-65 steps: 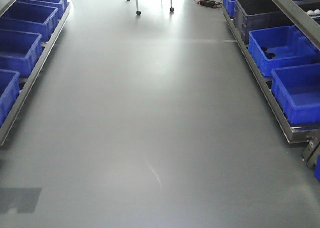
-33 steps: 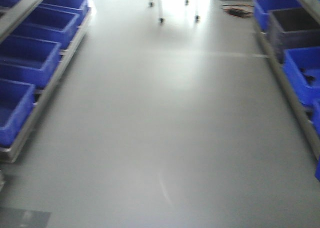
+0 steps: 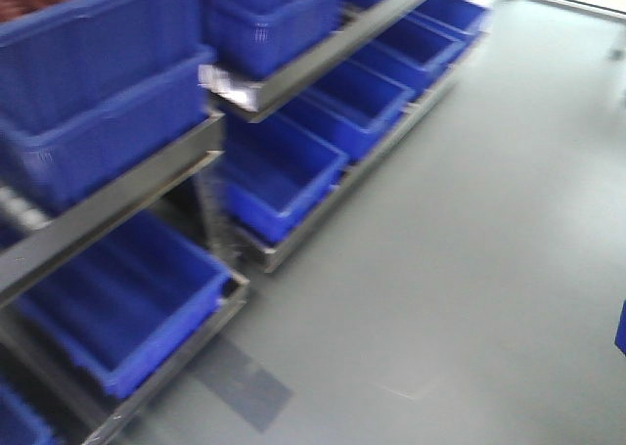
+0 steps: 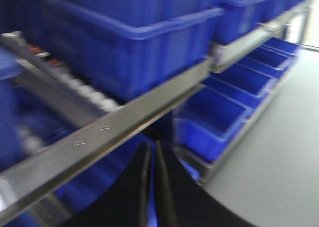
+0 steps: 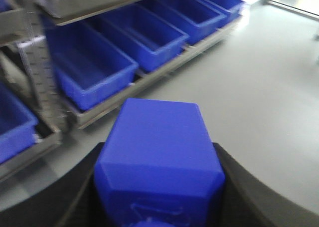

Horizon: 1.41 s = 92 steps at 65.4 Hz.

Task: Pour parts from conveyor to right shelf
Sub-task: 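Turn the base to face an empty blue bin on the shelf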

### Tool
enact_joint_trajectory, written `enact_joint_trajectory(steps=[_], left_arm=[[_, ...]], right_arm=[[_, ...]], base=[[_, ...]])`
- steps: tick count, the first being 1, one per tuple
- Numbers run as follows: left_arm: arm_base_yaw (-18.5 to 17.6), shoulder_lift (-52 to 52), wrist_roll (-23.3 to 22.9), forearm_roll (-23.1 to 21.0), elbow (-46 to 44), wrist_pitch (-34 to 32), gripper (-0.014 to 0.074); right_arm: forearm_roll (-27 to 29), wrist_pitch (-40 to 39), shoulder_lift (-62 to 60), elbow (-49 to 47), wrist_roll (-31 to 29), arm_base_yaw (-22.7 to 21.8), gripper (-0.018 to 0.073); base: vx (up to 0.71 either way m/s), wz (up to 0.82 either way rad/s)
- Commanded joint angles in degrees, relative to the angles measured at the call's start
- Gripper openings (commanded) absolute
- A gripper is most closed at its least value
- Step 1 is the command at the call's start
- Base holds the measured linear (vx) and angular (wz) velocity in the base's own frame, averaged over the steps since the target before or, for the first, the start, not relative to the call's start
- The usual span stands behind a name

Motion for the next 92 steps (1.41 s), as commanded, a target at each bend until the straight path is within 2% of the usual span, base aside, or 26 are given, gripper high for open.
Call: enact_joint_trajectory(steps=[1,55,92], left_arm=[[-0.4,-0.7,-0.5,-0.5,-1.1,-4.3,-0.0006],[-0.4,-0.7,-0.5,-0.5,-1.1,-4.3,-0.0006],[-0.4,-0.7,-0.5,-0.5,-1.1,-4.3,-0.0006]], right_arm=[[0.2,-4.4,0.8,-1.5,-0.4,-0.1,-0.0004],[0.2,-4.4,0.8,-1.5,-0.4,-0.1,-0.0004],[0.2,-4.4,0.8,-1.5,-0.4,-0.1,-0.0004]], base=[[0.18,1.09],[0.19,0.78],[0.17,0.35]])
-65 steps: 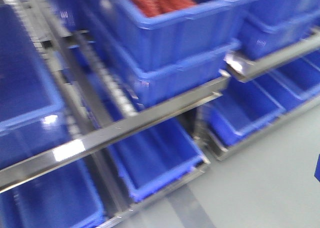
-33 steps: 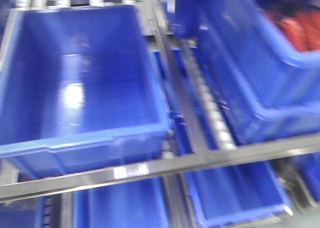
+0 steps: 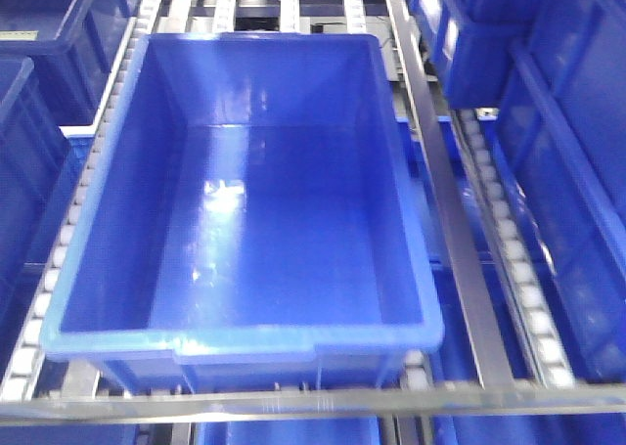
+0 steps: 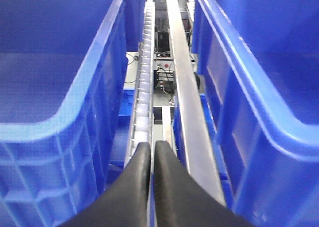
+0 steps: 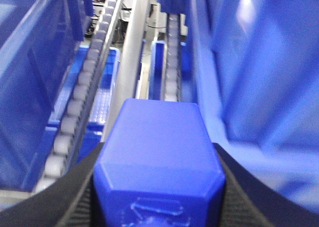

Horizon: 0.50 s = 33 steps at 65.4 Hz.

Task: Pour parts from conveyor to right shelf
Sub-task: 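Turn the base to face an empty blue bin on the shelf, then move the right gripper with the blue block over the empty bin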

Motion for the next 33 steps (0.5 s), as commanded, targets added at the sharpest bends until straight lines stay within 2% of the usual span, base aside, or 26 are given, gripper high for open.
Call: enact_joint_trajectory(steps=[1,33], left_arm=[[-0.4,-0.7,-0.5,-0.5,-1.1,-4.3,-0.0006],[-0.4,-0.7,-0.5,-0.5,-1.1,-4.3,-0.0006]], right_arm=[[0.2,-4.4,0.8,-1.5,-0.4,-0.1,-0.0004],[0.2,-4.4,0.8,-1.5,-0.4,-0.1,-0.0004]], base=[[0.14,0.11],[0.07,0.03]])
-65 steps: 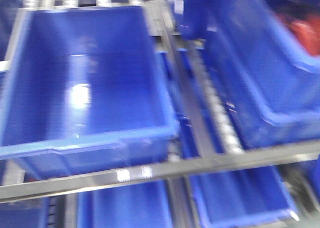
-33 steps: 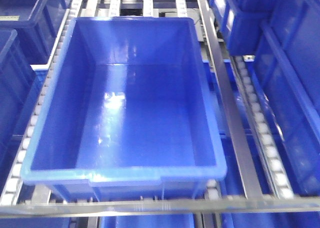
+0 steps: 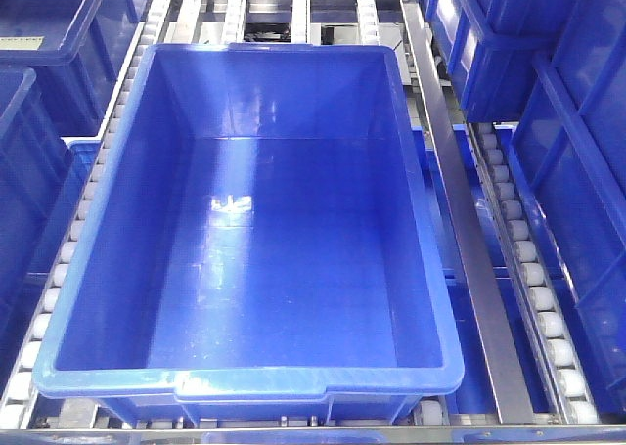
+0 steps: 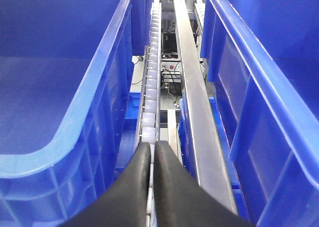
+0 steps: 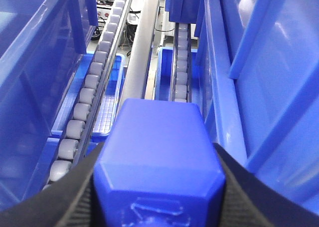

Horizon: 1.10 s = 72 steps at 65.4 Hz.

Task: Pour parts from conveyor to right shelf
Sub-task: 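Move the right gripper with the blue block over the empty bin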

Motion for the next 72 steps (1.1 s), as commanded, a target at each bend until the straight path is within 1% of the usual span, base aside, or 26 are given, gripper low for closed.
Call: enact_joint_trajectory(steps=[1,35,42,52,61,69,72], left_arm=[[-0.4,-0.7,-0.5,-0.5,-1.1,-4.3,-0.0006],[-0.4,-0.7,-0.5,-0.5,-1.1,-4.3,-0.0006],[-0.4,-0.7,-0.5,-0.5,-1.1,-4.3,-0.0006],[-0.4,-0.7,-0.5,-0.5,-1.1,-4.3,-0.0006],[-0.4,-0.7,-0.5,-0.5,-1.1,-4.3,-0.0006],[-0.4,-0.7,-0.5,-0.5,-1.1,-4.3,-0.0006],[-0.4,-0.7,-0.5,-0.5,-1.1,-4.3,-0.0006]], right_arm=[[0.2,-4.4,0.8,-1.5,-0.4,-0.1,-0.0004],[0.3,-4.4,0.8,-1.5,-0.4,-0.1,-0.0004],[0.1,-6.3,0.8,-1.5,-0.4,-0.1,-0.0004],[2.5,-7.2,0.8,-1.5,-0.2,-0.1,-0.0004],[3.2,-7.4,0.8,-1.5,-0.2,-0.1,-0.0004],[6.5,-8.0,0.8,-1.6,-0.2,-0.1,-0.0004],[6.8,-8.4,0.8,-2.0,-0.2,-0.1,-0.0004]], base=[[0.0,0.0],[0.0,0.0],[0.0,0.0],[0.0,0.0],[0.0,0.0],[0.0,0.0],[0.0,0.0]])
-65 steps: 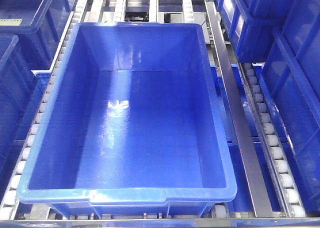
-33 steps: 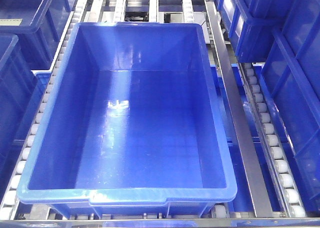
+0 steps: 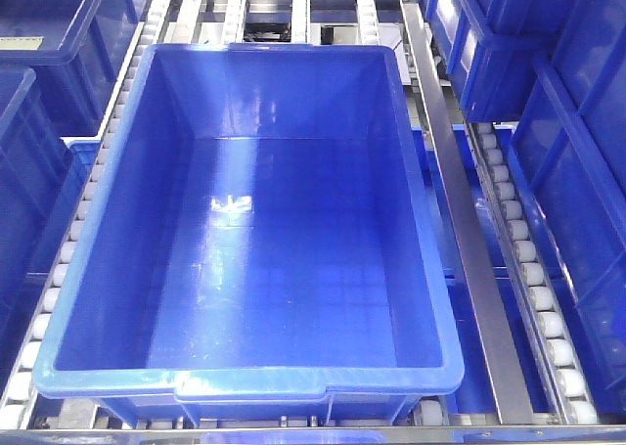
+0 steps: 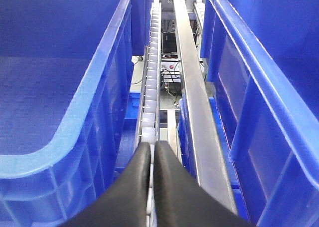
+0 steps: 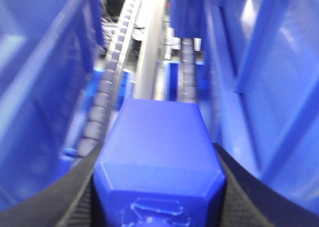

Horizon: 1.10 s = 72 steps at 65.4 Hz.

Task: Pour parts from conveyor to right shelf
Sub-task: 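Move the right gripper with the blue block over the empty bin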

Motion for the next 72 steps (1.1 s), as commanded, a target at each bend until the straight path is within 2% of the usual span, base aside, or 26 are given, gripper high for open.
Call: enact_joint_trajectory(steps=[1,14,30,34,39,55,72], left_arm=[[-0.4,-0.7,-0.5,-0.5,-1.1,-4.3,-0.0006],[-0.4,-0.7,-0.5,-0.5,-1.1,-4.3,-0.0006],[-0.4,-0.7,-0.5,-0.5,-1.1,-4.3,-0.0006],[-0.4,-0.7,-0.5,-0.5,-1.1,-4.3,-0.0006],[-0.4,-0.7,-0.5,-0.5,-1.1,-4.3,-0.0006],[-0.4,-0.7,-0.5,-0.5,-1.1,-4.3,-0.0006],[-0.4,-0.7,-0.5,-0.5,-1.1,-4.3,-0.0006]], right_arm=[[2.0,-5.6,0.8,-2.3,-0.2,-0.1,-0.0004],[0.4,-3.3,6.0,-9.5,0.0,-0.1,-0.0004],[2.4,-1.3,17.4,-21.1,0.0,0.1,-0.0004],[2.4,-1.2,20.2,-23.7,-0.1,1.6,-0.0004],[2.3,-1.2,24.8,-26.9,-0.1,5.8,-0.0004],[-0.5,-1.3,41.6,-37.2,1.3,23.8,-0.0004],[-0.9,3.0,64.9,-54.2,5.1,34.7,-0.0004]], base=[[0.0,0.0],[0.0,0.0],[0.0,0.0],[0.0,0.0],[0.0,0.0],[0.0,0.0],[0.0,0.0]])
